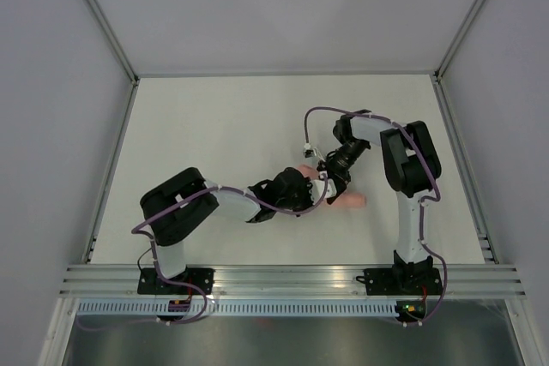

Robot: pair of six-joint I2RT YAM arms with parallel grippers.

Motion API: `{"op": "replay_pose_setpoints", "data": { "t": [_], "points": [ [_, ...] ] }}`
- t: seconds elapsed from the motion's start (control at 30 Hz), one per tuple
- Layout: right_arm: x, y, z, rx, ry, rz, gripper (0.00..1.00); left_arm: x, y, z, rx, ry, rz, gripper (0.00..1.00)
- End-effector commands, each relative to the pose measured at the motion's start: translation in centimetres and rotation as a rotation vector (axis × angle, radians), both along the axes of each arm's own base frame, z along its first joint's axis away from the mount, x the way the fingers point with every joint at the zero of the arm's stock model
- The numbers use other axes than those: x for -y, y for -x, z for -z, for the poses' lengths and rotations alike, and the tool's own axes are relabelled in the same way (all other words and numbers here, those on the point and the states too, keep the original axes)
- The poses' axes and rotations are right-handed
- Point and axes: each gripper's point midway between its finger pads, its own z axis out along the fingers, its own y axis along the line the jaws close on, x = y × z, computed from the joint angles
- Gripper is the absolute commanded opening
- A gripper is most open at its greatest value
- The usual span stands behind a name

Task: Fold the napkin, place the utensils inside, and roll it up
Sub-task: Roll the napkin at the center of the board.

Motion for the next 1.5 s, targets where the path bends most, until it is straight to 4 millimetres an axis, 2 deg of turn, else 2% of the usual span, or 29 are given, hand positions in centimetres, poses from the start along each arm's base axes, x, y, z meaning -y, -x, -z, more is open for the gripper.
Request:
{"op": "replay_pose_setpoints", "data": {
  "t": [0.0, 0.07, 0.13, 0.27, 0.37, 0.43, 0.47, 0.5, 0.53, 0.57, 0.6, 0.63, 0.7, 0.77, 0.8, 0.87, 0.93, 0.97, 1.0, 1.07, 1.1, 1.27, 1.47],
  "points": [
    [-0.2, -5.6, -0.8, 0.319, -0.050, 0.035, 0.43, -1.8, 2.3, 3.6, -0.260, -0.059, 0.000, 0.02],
    [-0.4, -6.8, -1.8, 0.362, -0.064, 0.098, 0.48, -2.0, 2.2, 3.7, -0.310, -0.054, -0.006, 0.02],
    [-0.2, -7.8, -3.6, 0.397, -0.087, 0.175, 0.50, -1.8, 2.2, 3.5, -0.346, -0.040, 0.004, 0.02],
    [0.6, -10.6, -6.1, 0.493, -0.152, 0.303, 0.51, -2.2, 2.1, 3.8, -0.450, -0.036, -0.015, 0.02],
    [1.8, -11.3, -7.5, 0.560, -0.195, 0.363, 0.51, -2.2, 1.9, 3.8, -0.512, -0.036, -0.014, 0.02],
    [2.6, -10.8, -8.1, 0.608, -0.202, 0.384, 0.51, -2.4, 1.7, 4.2, -0.572, -0.070, -0.019, 0.02],
    [2.9, -10.4, -7.5, 0.637, -0.197, 0.375, 0.52, -2.6, 1.7, 4.4, -0.596, -0.084, -0.023, 0.02],
    [3.1, -10.1, -8.4, 0.687, -0.203, 0.374, 0.52, -2.6, 1.7, 4.3, -0.627, -0.105, -0.027, 0.02],
    [3.2, -9.9, -8.5, 0.718, -0.205, 0.367, 0.52, -2.8, 1.8, 4.8, -0.660, -0.124, -0.032, 0.02],
    [3.5, -9.1, -7.6, 0.736, -0.201, 0.360, 0.53, -2.9, 1.8, 5.0, -0.676, -0.138, -0.039, 0.02],
    [3.6, -8.8, -8.5, 0.795, -0.210, 0.344, 0.53, -2.3, 1.2, 4.5, -0.676, -0.134, -0.038, 0.02],
    [3.8, -8.6, -8.5, 0.821, -0.209, 0.339, 0.55, -3.0, 1.7, 5.3, -0.721, -0.175, -0.051, 0.02],
    [3.9, -7.3, -8.2, 0.860, -0.215, 0.305, 0.56, -2.6, 1.2, 5.1, -0.741, -0.185, -0.057, 0.02],
    [4.2, -6.3, -7.4, 0.879, -0.206, 0.281, 0.58, -3.2, 1.7, 5.8, -0.792, -0.228, -0.071, 0.02],
    [4.0, -5.8, -7.6, 0.896, -0.211, 0.253, 0.58, -2.7, 1.2, 5.4, -0.793, -0.226, -0.071, 0.02],
    [4.0, -4.6, -6.5, 0.904, -0.206, 0.210, 0.59, -3.2, 1.8, 6.0, -0.848, -0.267, -0.080, 0.02],
    [3.4, -3.7, -6.2, 0.940, -0.203, 0.152, 0.59, -2.9, 1.4, 5.7, -0.872, -0.272, -0.085, 0.02],
    [3.4, -2.9, -5.3, 0.941, -0.197, 0.141, 0.59, -3.2, 1.6, 5.8, -0.893, -0.292, -0.094, 0.02],
    [2.9, -2.5, -5.6, 0.976, -0.203, 0.116, 0.60, -3.1, 1.5, 5.9, -0.903, -0.297, -0.097, 0.02],
    [2.9, -1.9, -4.5, 1.022, -0.172, 0.097, 0.61, -3.2, 1.6, 5.9, -0.930, -0.302, -0.105, 0.02],
    [2.2, -1.4, -4.7, 1.054, -0.179, 0.065, 0.61, -3.1, 1.5, 5.9, -0.941, -0.301, -0.107, 0.03],
    [1.4, -1.9, -3.2, 1.179, -0.093, 0.014, 0.63, -3.1, 1.6, 6.0, -0.980, -0.304, -0.122, 0.04],
    [1.4, -2.3, -2.1, 1.220, -0.047, -0.029, 0.63, -3.1, 1.6, 6.2, -1.021, -0.312, -0.138, 0.06]
  ]
}}
